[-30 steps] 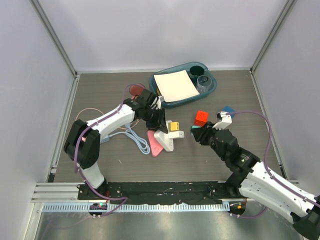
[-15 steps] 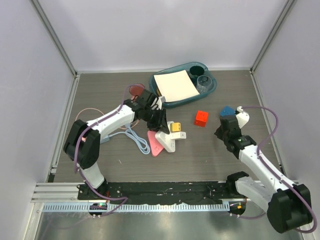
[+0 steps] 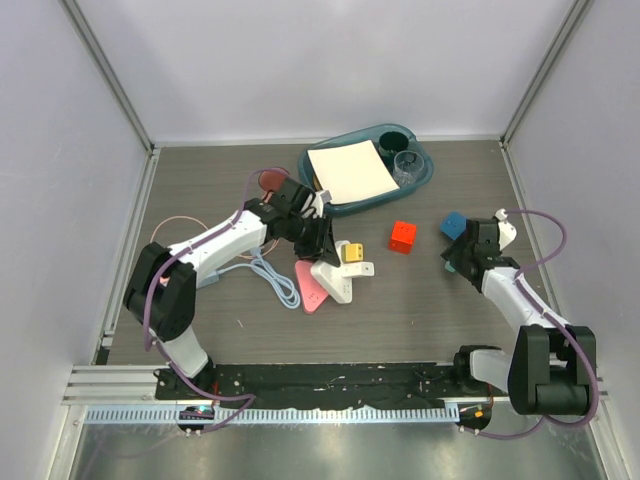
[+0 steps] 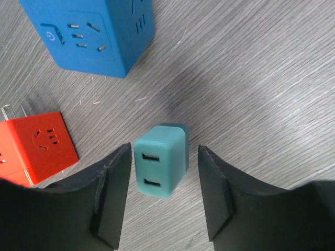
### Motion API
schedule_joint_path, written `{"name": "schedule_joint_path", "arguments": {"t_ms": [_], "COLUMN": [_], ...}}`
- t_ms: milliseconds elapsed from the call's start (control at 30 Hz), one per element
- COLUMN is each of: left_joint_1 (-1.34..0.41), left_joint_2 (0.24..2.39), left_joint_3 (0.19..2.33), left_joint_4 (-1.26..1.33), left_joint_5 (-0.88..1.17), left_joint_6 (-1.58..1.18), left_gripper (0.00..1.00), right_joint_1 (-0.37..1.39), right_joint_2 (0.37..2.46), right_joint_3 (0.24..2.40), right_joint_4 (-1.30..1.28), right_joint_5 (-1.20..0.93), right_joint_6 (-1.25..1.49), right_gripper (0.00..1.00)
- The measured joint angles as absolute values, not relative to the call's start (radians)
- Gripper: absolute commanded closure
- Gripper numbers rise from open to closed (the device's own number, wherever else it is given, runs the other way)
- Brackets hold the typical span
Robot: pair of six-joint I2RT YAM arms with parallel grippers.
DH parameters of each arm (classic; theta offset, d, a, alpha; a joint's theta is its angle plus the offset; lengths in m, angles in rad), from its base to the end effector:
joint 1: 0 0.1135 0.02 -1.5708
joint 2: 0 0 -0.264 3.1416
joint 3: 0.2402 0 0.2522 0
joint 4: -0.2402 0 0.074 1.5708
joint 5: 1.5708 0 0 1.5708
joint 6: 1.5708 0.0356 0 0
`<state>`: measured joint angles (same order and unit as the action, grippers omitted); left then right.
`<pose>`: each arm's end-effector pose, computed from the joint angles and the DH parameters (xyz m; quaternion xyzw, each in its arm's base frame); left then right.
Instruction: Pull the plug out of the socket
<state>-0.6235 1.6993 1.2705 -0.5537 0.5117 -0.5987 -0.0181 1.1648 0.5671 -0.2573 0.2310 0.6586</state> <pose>0.2820 -0.2243 0.2407 0.0849 0.9249 -0.3593 0.0908 0.2231 -0.0122 0.1858 0.3469 0.8642 0.0071 0.3643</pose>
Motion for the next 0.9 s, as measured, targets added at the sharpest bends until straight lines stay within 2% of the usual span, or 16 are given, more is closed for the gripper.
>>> {"name": "schedule_joint_path", "arguments": {"t_ms": [67, 100, 267, 433, 500, 533, 633, 767, 800, 900], "left_joint_1": [-0.624, -0.624, -0.624, -0.624, -0.624, -0.624, -0.624, -0.624, -0.624, -0.624], "left_joint_2": [1.699, 1.699, 1.699, 1.699, 1.699, 1.699, 1.699, 1.699, 1.699, 1.699], "left_joint_3": [1.271, 1.271, 1.270, 1.270, 1.270, 1.270, 1.270, 1.270, 1.270, 1.270], "left_joint_4": [-0.550, -0.550, -0.549, -0.547, -0.546, -0.546, -0.546, -0.546, -0.546, -0.546], "left_joint_5": [0.518, 0.519, 0.531, 0.532, 0.532, 0.532, 0.532, 0.532, 0.532, 0.532], "left_joint_6": [-0.601, -0.602, -0.609, -0.613, -0.613, -0.613, -0.613, -0.613, -0.613, -0.613], "left_gripper": [1.00, 1.00, 1.00, 1.00, 1.00, 1.00, 1.00, 1.00, 1.00, 1.00], "right_joint_1": [-0.034, -0.037, -0.041, -0.041, -0.042, -0.043, -0.037, 0.002, 0.022, 0.104], "right_joint_2": [1.172, 1.171, 1.135, 1.007, 0.944, 0.884, 0.846, 0.772, 0.766, 0.782], "right_joint_3": [0.572, 0.574, 0.596, 0.644, 0.660, 0.663, 0.633, 0.527, 0.510, 0.488], "right_joint_4": [-0.253, -0.253, -0.294, -0.379, -0.390, -0.382, -0.320, -0.221, -0.206, -0.151], "right_joint_5": [0.217, 0.213, 0.207, 0.162, 0.091, -0.030, -0.167, -0.359, -0.395, -0.473], "right_joint_6": [0.654, 0.653, 0.636, 0.606, 0.591, 0.577, 0.583, 0.606, 0.610, 0.622], "right_gripper": [0.27, 0.26, 0.25, 0.25, 0.25, 0.22, 0.12, 0.08, 0.05, 0.04]}}
